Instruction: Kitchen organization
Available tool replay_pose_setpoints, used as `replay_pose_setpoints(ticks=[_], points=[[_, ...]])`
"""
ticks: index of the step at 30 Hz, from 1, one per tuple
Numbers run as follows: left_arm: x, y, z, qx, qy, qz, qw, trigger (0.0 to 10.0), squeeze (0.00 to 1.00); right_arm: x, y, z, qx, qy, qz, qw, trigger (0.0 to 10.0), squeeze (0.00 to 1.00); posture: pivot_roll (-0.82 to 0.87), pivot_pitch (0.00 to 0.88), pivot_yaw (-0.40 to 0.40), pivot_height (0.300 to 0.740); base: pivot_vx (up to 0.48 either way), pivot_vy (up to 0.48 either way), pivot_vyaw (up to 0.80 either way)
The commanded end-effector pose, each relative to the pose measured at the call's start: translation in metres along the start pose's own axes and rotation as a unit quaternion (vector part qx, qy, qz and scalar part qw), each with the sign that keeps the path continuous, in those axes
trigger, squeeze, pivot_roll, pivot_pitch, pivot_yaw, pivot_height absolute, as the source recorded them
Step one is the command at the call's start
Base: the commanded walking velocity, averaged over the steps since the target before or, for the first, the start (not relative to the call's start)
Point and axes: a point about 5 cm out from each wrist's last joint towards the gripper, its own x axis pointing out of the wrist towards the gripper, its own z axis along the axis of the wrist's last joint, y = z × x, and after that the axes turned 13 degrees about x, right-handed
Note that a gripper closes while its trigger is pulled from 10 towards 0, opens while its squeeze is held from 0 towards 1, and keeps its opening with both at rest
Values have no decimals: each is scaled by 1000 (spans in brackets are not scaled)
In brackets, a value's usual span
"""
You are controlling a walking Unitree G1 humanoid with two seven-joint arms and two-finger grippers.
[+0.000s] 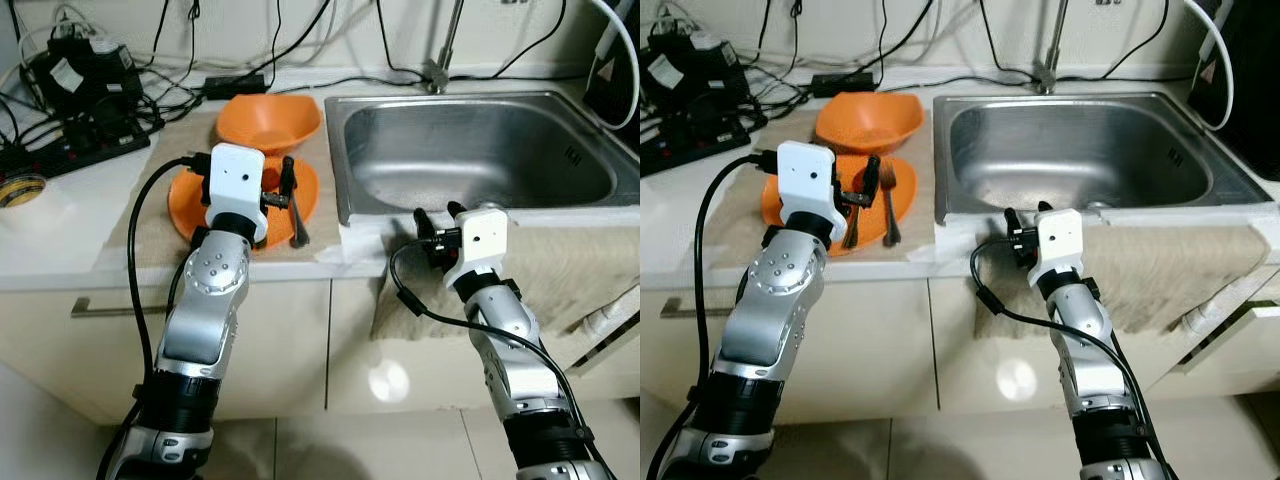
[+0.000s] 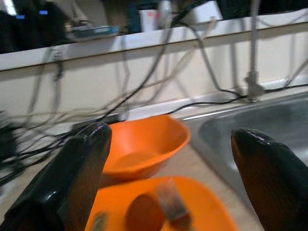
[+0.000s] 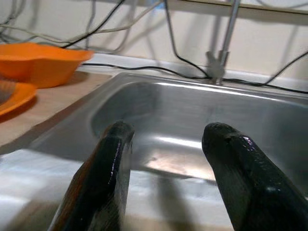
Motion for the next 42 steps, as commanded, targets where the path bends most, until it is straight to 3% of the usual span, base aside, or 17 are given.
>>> replay_pose_setpoints(ticks=[1, 7, 22, 27, 33, 42], points=[[1, -1, 7, 3, -16, -5, 1000, 10000, 0, 0, 0, -3, -2, 7, 0, 1000, 10000, 0, 28, 0, 40, 740, 480, 0, 0], [0, -4, 9, 9, -24, -19, 1000, 10000, 0, 1, 1, -5, 0, 9, 2, 1000, 10000, 0, 30, 0, 45, 740, 480, 0, 0], [1, -2, 8, 3, -19, -5, 1000, 10000, 0, 0, 2, -8, 1, 13, 5, 1000, 10000, 0, 34, 0, 43, 740, 0, 0, 0], [2, 2, 9, -6, -18, 5, 1000, 10000, 0, 5, 3, 9, -5, -18, 6, 1000, 10000, 0, 33, 0, 45, 740, 0, 0, 0], [5, 6, 8, 12, -8, -2, 1000, 10000, 0, 14, -11, 36, -11, -46, -12, 999, 10000, 0, 30, 0, 59, 740, 0, 0, 0], [6, 5, 7, 10, -6, -13, 1000, 10000, 0, 19, -28, 57, -38, -58, -25, 997, 10000, 0, 23, 0, 65, 740, 0, 0, 0]])
